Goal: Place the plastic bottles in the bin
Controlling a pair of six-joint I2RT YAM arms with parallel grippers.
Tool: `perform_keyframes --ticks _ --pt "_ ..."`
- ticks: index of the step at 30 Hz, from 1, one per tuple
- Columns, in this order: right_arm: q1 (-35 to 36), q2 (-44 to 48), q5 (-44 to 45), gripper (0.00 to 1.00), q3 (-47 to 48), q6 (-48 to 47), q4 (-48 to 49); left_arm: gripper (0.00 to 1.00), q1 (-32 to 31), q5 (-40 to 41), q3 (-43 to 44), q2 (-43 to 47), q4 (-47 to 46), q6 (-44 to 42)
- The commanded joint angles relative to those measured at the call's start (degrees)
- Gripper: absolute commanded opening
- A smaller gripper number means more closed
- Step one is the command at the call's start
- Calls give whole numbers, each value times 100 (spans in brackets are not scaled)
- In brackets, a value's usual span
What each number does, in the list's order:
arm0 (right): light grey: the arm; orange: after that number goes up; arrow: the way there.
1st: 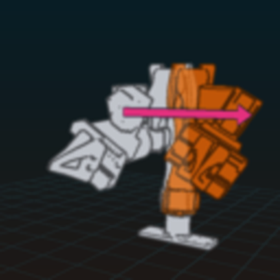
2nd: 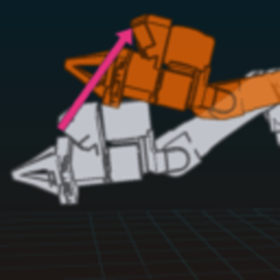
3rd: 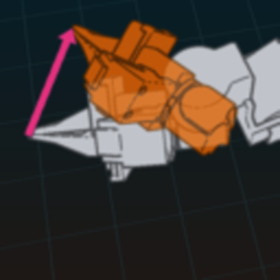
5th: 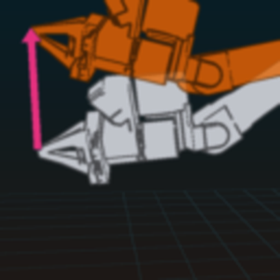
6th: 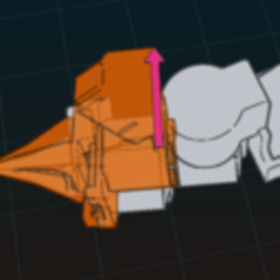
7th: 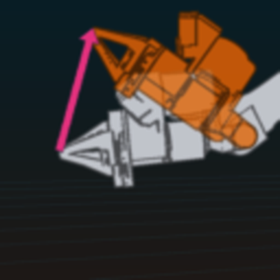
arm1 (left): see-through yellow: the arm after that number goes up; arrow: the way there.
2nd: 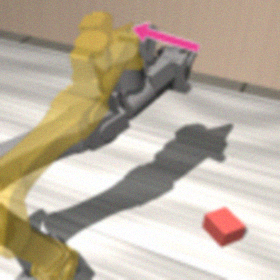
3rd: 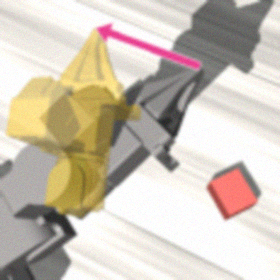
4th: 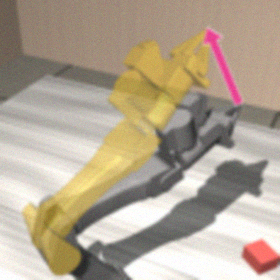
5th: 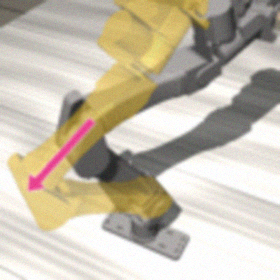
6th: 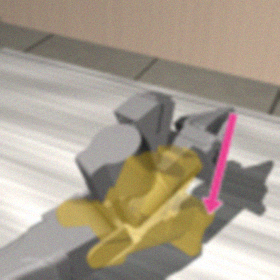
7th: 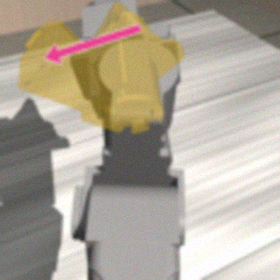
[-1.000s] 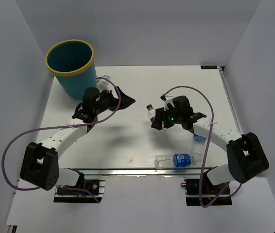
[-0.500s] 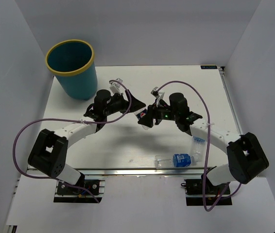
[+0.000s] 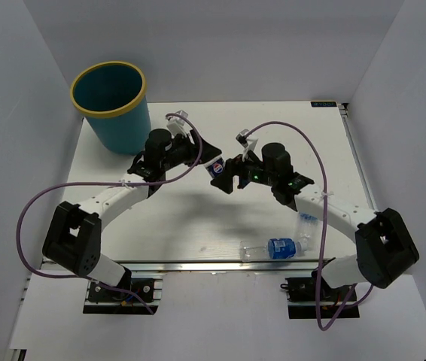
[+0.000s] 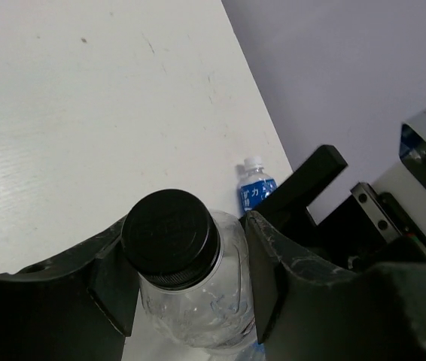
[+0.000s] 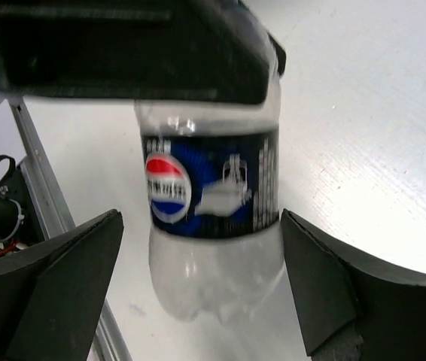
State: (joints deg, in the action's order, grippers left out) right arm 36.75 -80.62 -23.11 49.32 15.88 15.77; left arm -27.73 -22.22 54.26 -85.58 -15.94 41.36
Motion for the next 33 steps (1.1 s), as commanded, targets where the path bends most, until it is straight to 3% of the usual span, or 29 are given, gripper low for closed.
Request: perform_keyframes --ticks 1,8,13,18,19,22,26,29,30,33 --pt "-1 406 62 89 122 -129 172 1 292 525 505 367 478 -331" --pt "-37 846 420 89 -19 -357 -188 2 1488 341 1454 437 935 -445" --pt "-168 1083 1045 89 -107 -331 -390 2 2122 1007 2439 463 1251 -489" --pt "-335 1434 1678 89 -150 -296 -847 7 2175 3676 3274 385 1664 -988" --pt "-344 1487 1766 89 -194 -296 -839 7 2175 4577 3414 332 1743 -1060" --pt "-441 1637 2091 89 -291 -270 -821 9 2192 5759 3267 130 1017 -1411" --pt "-493 1742 2624 89 -169 -182 -1171 11 2289 6343 3624 -528 662 -1587" --pt "-564 1865 3223 89 -116 -112 -1567 24 2350 6790 4003 -1187 610 -1894" --pt "-616 1909 3347 89 -116 -94 -1646 38 2351 6905 4301 -1346 619 -1965" --pt "-774 2015 3918 89 -151 221 -2173 53 2351 6889 5300 -1952 1276 -2159"
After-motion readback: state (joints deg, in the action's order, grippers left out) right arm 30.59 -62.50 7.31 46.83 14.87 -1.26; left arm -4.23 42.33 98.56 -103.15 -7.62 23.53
